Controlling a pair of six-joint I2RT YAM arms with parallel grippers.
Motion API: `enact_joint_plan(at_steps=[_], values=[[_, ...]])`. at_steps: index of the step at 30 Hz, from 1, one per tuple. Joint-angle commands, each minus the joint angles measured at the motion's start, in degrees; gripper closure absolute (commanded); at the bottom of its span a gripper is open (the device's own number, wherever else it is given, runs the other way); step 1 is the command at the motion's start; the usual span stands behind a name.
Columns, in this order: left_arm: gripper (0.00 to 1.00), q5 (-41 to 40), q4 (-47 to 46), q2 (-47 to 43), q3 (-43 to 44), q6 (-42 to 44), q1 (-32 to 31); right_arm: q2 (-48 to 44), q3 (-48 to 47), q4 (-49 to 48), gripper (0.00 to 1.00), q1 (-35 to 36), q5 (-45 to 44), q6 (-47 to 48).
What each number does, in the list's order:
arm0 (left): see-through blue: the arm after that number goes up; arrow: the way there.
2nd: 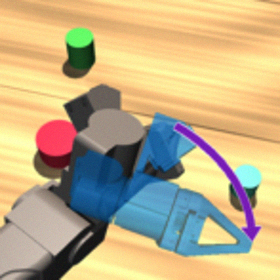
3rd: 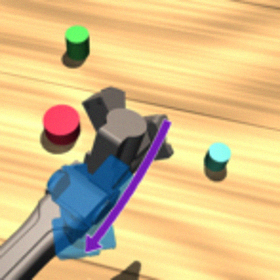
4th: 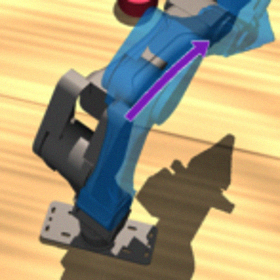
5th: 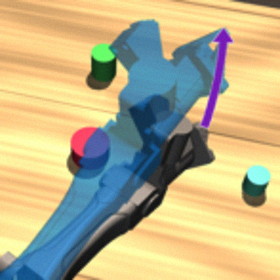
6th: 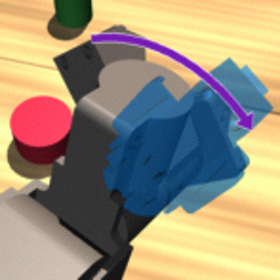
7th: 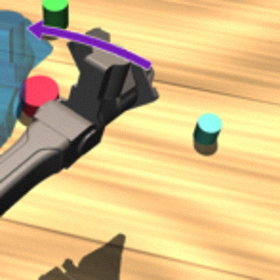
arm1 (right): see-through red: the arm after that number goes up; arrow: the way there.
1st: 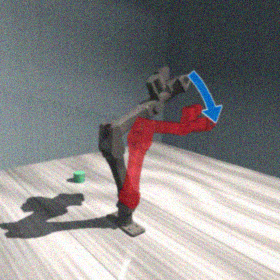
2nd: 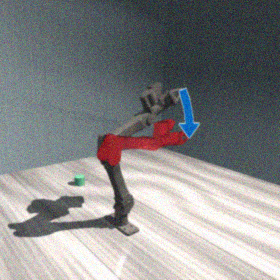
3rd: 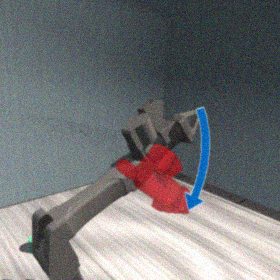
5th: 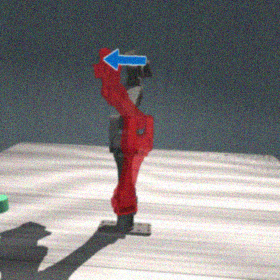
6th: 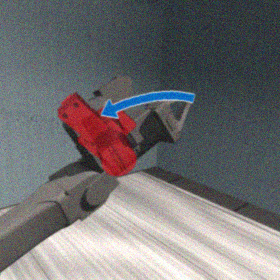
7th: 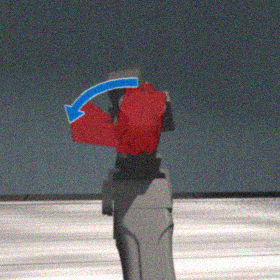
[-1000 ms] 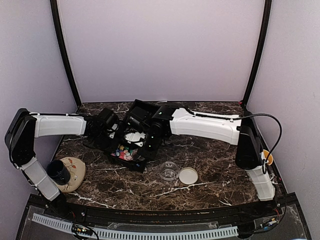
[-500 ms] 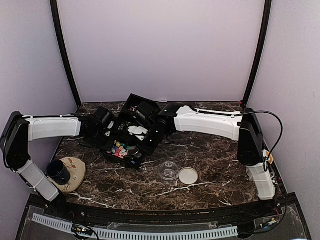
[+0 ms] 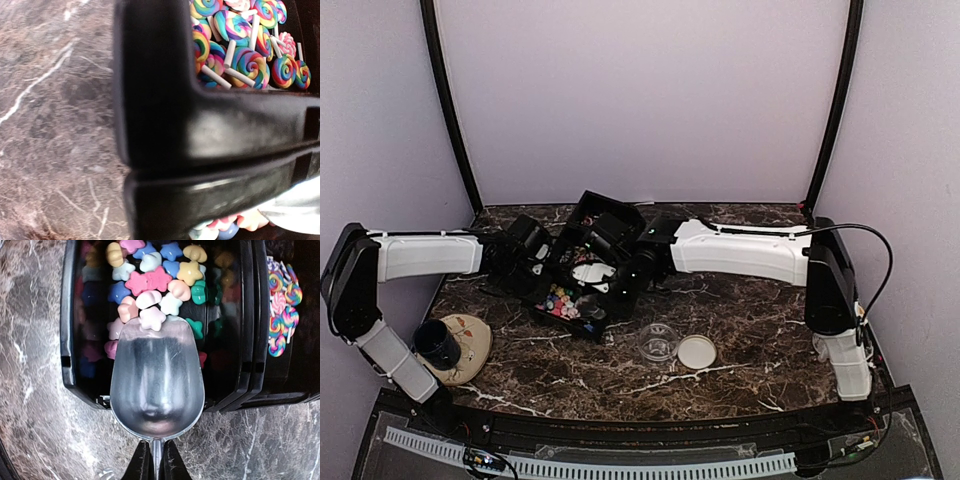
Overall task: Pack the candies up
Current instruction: Scoop the fake candies from the plate.
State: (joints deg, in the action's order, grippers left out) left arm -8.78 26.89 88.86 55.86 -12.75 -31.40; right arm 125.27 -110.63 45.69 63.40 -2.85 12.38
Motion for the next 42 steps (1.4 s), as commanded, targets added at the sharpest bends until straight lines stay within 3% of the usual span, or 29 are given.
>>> enact_joint_plan(at_steps=[1,4,11,14,21,25,33,38,42], values=[[1.00,13.94,-10.91,-1.69,6.16,-2.18,-1.63,1.68,4.72,2.12,1.00,-0.23,-0.33,7.15],[1.00,17.50,-12.47,-1.65,5.43,-3.71,-0.20,-0.76,5.54,0.97,1.00,-1.72,7.18,6.24],[1.00,23.74,-13.74,-0.45,5.29,-6.67,2.69,2.32,-0.69,4.84,1.00,-3.19,1.62,-1.07],[1.00,21.24,-12.70,-0.78,5.70,-6.33,2.68,6.03,-3.16,7.78,1.00,-3.19,0.54,-2.88],[1.00,11.09,-13.08,-4.57,5.13,-2.18,-0.57,11.71,-8.08,4.62,1.00,-2.79,1.07,-8.70],[1.00,11.85,-14.10,-5.54,4.43,-1.93,-0.65,11.85,-3.27,-4.91,1.00,-2.11,0.21,-10.11],[1.00,16.90,-16.91,-6.95,3.30,-2.90,-0.47,2.51,21.19,-37.43,1.00,-1.62,-6.39,-8.08],[1.00,8.63,-11.19,-6.49,5.77,-1.54,-0.46,2.65,22.46,-38.43,1.00,-1.52,-14.53,-9.16],[1.00,8.05,-11.50,-7.26,5.48,-1.21,-0.42,2.11,24.16,-41.22,1.00,-1.52,-13.13,-9.74]])
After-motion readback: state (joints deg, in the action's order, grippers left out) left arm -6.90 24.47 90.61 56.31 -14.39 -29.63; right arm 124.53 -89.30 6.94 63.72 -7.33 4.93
